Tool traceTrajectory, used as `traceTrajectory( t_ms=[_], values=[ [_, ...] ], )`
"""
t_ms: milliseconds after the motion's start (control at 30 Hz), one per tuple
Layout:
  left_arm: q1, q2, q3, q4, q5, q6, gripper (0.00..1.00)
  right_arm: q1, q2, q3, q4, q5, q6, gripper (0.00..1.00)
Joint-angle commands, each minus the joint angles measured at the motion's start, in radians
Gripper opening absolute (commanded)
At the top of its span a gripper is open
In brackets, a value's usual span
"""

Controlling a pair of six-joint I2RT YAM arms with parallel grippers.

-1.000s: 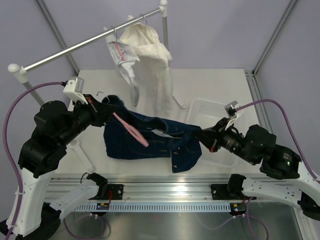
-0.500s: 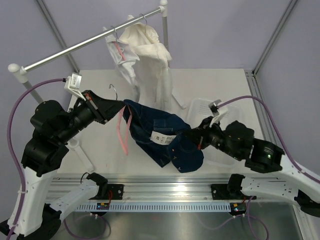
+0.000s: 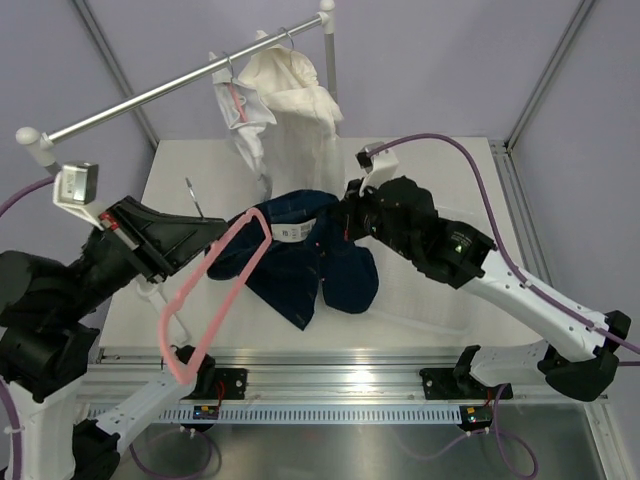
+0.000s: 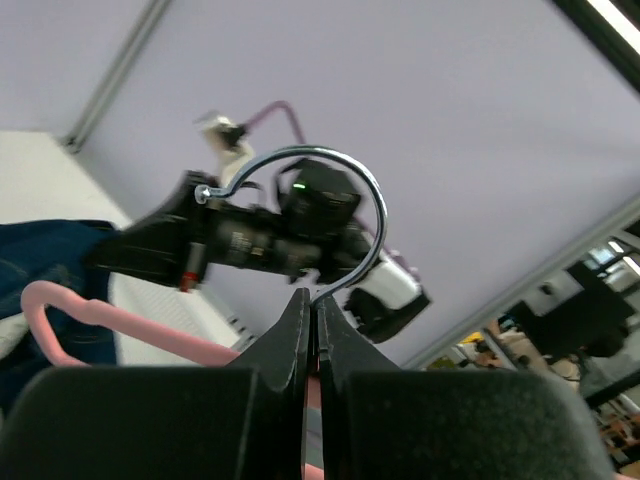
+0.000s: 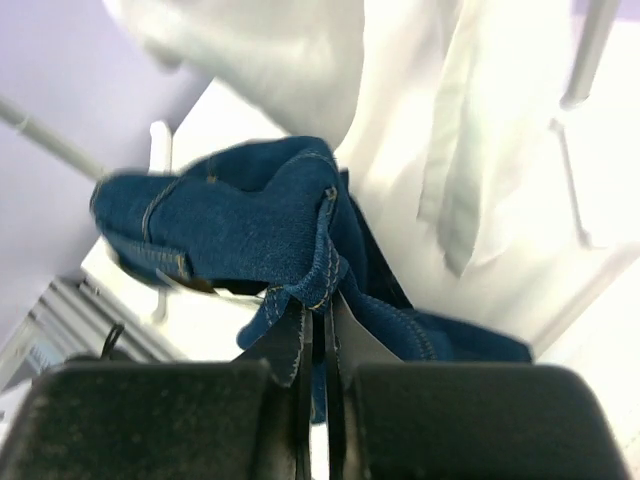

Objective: Remove the skirt from the hanger

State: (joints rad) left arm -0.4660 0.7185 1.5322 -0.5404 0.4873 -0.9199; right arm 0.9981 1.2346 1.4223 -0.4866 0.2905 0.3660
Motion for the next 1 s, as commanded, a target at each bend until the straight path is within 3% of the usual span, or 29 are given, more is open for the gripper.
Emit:
traceTrajectory(
  t_ms=[0, 200, 500, 833, 967],
  values=[
    [0.003, -0.001, 0.132, 0.132, 0.085, -0.103, 0.0, -0.079, 0.032, 0.113, 0.085, -0.025, -0.038, 0.0],
    [0.004, 0.045, 0.286, 0.05, 0.077, -0.056, 0.0, -0.168, 0.002, 0.191, 0.08, -0.042, -0.087, 0.0],
    [0.003, -0.07, -0.036, 0.079, 0.019, -0.016, 0.0, -0.185, -0.069, 0.444, 0.089, 0.051, -0.318, 0.0],
    [0.004, -0.059, -0.107, 0.048, -0.003, 0.052, 0.0, -0.188, -0.096, 0.633, 0.097, 0.219, -0.574, 0.0],
    [0.004, -0.053, -0.133, 0.069, 0.008, 0.05, 0.0, -0.19, -0.101, 0.621, 0.094, 0.262, -0.624, 0.0]
  ],
)
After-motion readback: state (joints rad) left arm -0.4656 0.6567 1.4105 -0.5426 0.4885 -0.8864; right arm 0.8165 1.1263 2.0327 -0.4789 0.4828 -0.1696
